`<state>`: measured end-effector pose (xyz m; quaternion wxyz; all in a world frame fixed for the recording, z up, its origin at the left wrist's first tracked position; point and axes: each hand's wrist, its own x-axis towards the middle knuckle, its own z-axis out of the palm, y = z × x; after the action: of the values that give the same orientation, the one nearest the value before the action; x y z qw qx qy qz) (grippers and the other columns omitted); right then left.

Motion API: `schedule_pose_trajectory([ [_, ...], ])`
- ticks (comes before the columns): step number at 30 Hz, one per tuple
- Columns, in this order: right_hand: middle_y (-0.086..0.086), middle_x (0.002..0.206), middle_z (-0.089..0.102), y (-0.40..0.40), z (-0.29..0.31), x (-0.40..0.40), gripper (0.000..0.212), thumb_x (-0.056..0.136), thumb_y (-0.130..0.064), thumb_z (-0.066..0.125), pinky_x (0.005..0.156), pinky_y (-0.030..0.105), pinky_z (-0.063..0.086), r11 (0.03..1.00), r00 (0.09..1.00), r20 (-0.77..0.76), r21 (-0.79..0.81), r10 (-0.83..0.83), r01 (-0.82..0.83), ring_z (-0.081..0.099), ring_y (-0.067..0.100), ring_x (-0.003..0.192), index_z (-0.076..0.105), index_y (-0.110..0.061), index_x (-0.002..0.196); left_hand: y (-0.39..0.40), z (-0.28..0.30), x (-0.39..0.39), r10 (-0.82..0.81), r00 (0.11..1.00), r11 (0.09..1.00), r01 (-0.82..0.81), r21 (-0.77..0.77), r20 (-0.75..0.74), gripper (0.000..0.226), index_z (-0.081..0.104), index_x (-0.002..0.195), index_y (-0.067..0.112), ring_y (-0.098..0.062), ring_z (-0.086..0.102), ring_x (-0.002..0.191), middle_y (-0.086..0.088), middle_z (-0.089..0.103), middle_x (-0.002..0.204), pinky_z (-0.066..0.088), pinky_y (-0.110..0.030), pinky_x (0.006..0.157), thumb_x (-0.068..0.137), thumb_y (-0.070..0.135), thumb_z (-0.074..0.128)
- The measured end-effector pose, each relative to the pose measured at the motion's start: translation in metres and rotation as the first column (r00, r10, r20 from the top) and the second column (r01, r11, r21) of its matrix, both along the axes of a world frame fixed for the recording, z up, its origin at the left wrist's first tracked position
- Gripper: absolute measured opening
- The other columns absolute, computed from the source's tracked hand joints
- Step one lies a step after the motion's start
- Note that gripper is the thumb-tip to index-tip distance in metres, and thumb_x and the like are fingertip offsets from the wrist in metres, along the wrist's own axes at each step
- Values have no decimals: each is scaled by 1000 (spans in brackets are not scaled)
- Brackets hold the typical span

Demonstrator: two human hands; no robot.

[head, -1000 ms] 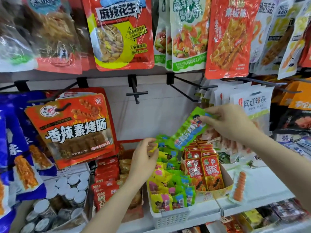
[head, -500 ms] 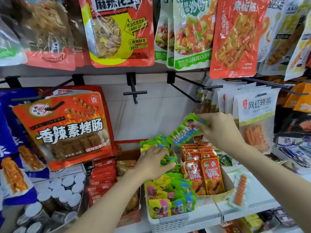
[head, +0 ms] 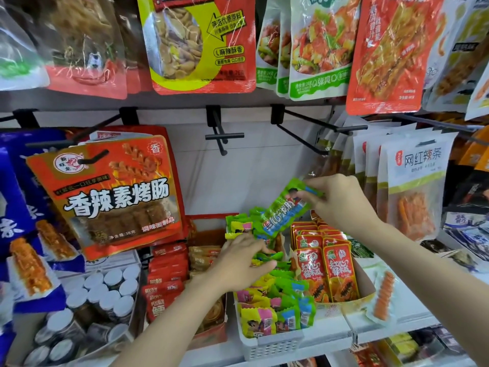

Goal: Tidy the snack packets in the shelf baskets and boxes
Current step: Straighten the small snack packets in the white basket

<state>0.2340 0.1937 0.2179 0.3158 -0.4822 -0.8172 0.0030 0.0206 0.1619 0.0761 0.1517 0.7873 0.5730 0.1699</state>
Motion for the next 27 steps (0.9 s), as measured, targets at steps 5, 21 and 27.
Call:
schedule_pose_trajectory([
  [5, 12, 92, 74, 9, -30, -19, 22, 90, -33, 68, 80, 31, 52, 985, 985, 174, -169, 3, 27, 68, 30, 89, 76, -19, 105, -4, -4, -4, -8, 1000, 1000, 8, 4, 26, 42, 57, 119, 33, -11, 21, 145, 8, 49, 142, 22, -42, 112, 91, 63, 47],
  [21, -10, 102, 74, 36, -87, -50, 15, 82, -37, 74, 96, 31, 46, 914, 949, 316, -382, -10, 137, 65, 14, 103, 77, -32, 96, 3, -9, -6, -7, 998, 1000, 6, 14, 56, 35, 57, 112, 36, -8, 13, 146, 16, 18, 160, 17, -44, 115, 91, 63, 48],
  [27, -5, 89, 75, 50, -75, -41, 15, 85, -36, 73, 75, 21, 48, 846, 979, 194, -532, 69, 46, 66, 8, 86, 79, -24, 91, 5, -10, -6, -3, 999, 999, 1, 45, 39, 39, 54, 108, 37, -7, 25, 135, 15, 50, 130, 23, -35, 100, 87, 68, 43],
])
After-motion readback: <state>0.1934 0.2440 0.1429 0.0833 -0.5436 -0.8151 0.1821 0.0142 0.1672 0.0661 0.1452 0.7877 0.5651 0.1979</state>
